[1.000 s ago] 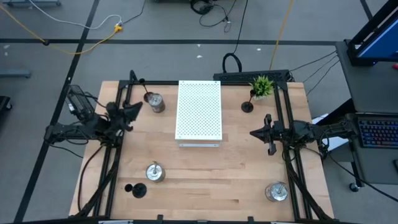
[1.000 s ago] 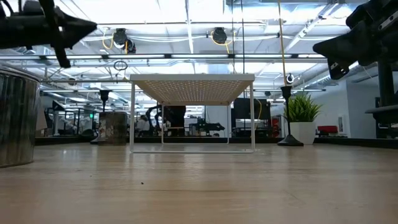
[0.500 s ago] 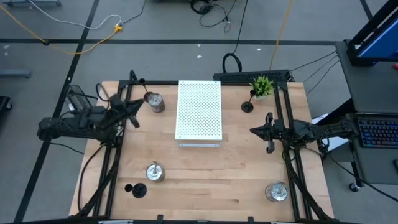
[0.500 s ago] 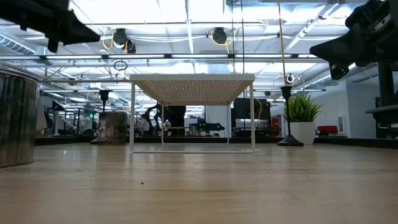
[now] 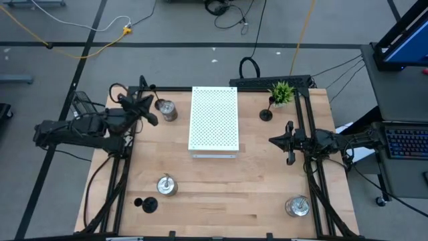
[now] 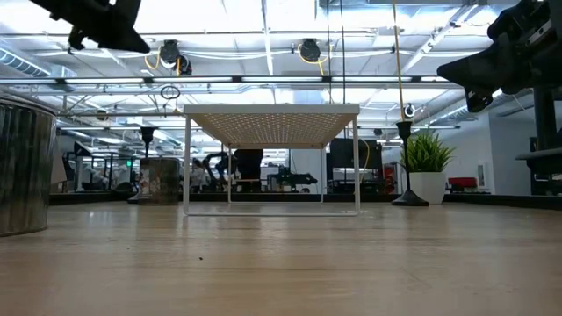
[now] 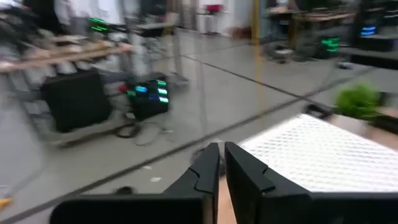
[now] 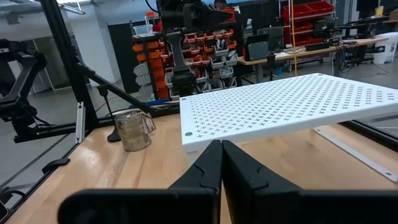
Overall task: Pick & Place candle stick holders
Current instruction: Put the top left black candle holder on the shelf
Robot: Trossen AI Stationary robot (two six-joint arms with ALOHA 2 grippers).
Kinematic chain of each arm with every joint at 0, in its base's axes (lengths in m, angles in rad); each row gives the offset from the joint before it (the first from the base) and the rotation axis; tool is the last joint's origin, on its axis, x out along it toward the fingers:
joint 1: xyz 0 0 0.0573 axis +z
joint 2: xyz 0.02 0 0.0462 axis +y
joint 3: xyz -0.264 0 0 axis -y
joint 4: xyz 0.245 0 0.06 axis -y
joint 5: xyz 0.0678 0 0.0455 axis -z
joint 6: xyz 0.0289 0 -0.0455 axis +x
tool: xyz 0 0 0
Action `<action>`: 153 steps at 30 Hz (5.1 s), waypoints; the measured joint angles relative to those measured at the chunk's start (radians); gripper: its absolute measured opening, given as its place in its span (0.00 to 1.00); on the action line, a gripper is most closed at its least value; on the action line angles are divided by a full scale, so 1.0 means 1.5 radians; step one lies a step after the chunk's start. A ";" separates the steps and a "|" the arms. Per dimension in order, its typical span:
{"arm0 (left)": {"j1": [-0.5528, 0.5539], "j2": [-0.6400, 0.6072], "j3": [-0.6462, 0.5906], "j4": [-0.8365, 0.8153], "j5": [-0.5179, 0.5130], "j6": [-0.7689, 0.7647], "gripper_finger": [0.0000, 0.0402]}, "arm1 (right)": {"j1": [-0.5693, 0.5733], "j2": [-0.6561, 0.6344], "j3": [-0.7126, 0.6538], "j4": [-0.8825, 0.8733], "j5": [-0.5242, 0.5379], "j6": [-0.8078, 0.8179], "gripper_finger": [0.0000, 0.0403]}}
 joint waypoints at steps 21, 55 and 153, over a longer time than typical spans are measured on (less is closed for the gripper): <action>0.210 0.108 0.018 -0.060 0.129 -0.215 0.08 | 0.000 0.000 0.000 -0.004 0.002 0.000 0.00; 0.391 0.361 0.294 -0.393 0.246 -0.067 0.08 | 0.000 0.000 0.000 -0.004 0.002 0.000 0.00; 0.605 0.497 0.049 -0.109 0.412 -0.102 0.20 | 0.000 0.000 0.000 -0.004 0.018 0.000 0.00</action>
